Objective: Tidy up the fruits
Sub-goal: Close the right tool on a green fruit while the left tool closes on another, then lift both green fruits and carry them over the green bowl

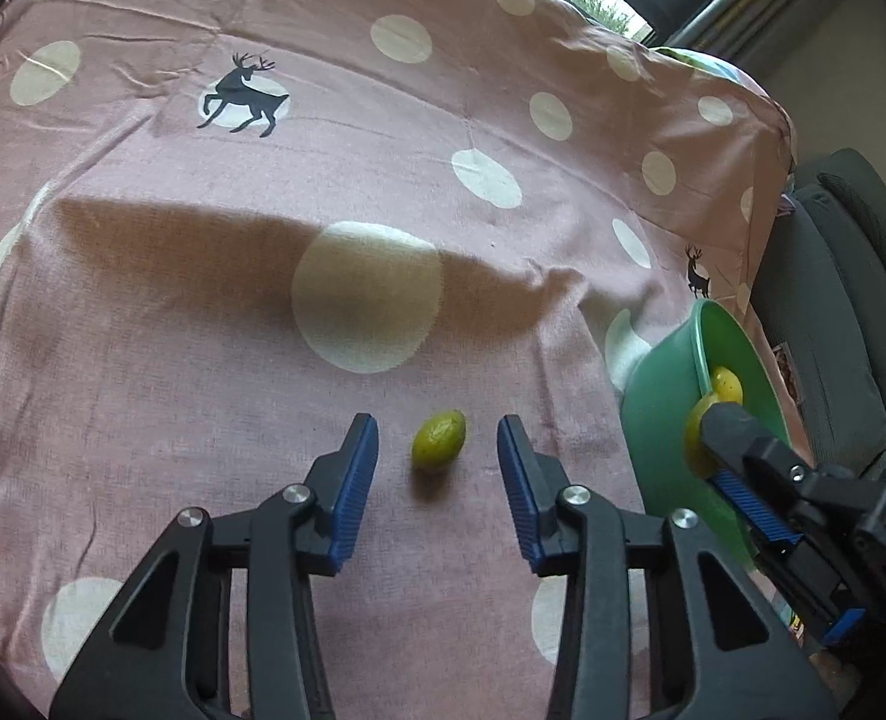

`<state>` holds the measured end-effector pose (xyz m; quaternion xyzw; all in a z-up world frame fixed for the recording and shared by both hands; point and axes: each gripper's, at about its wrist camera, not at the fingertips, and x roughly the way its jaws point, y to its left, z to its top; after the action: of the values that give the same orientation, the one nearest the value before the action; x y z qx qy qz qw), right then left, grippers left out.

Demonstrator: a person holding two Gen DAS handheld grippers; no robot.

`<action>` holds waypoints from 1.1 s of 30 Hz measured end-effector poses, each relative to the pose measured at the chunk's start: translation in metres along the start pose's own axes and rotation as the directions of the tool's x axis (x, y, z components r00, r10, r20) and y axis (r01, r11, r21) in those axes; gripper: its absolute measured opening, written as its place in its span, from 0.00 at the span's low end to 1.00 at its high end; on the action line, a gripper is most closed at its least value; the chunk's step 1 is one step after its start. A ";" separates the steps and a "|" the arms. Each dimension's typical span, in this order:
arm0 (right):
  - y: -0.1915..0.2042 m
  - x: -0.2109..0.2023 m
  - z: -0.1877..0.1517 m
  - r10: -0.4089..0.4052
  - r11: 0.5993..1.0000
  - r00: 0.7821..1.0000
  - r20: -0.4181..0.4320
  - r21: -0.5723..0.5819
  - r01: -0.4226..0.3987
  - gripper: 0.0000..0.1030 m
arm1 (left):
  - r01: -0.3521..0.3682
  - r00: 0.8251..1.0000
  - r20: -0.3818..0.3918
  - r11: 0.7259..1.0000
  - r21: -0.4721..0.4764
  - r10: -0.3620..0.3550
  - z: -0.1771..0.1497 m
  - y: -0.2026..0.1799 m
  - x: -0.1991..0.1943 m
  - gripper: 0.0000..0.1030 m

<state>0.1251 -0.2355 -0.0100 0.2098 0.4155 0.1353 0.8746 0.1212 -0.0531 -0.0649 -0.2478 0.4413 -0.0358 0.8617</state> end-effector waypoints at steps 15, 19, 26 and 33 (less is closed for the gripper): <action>-0.009 -0.005 0.000 0.016 1.000 1.000 0.003 0.020 -0.017 0.17 | 0.026 0.998 -0.065 1.000 -0.008 -0.027 -0.001 0.001 0.018 0.20; -0.009 -0.006 0.001 0.013 1.000 1.000 -0.001 0.025 -0.013 0.17 | 0.025 0.997 -0.066 0.999 -0.023 -0.027 0.000 0.005 0.019 0.18; -0.010 -0.006 0.001 0.011 1.000 1.000 0.000 0.022 -0.011 0.17 | -0.002 0.999 -0.051 1.000 -0.002 0.002 -0.003 -0.002 0.010 0.18; -0.015 -0.020 0.003 0.012 1.000 0.999 0.036 0.027 -0.013 0.17 | 0.019 0.999 0.039 0.998 0.058 -0.021 -0.006 -0.025 -0.024 0.18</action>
<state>0.1156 -0.2581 -0.0022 0.2269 0.4001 0.1314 0.8782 0.1059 -0.0705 -0.0387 -0.2278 0.4204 -0.0524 0.8767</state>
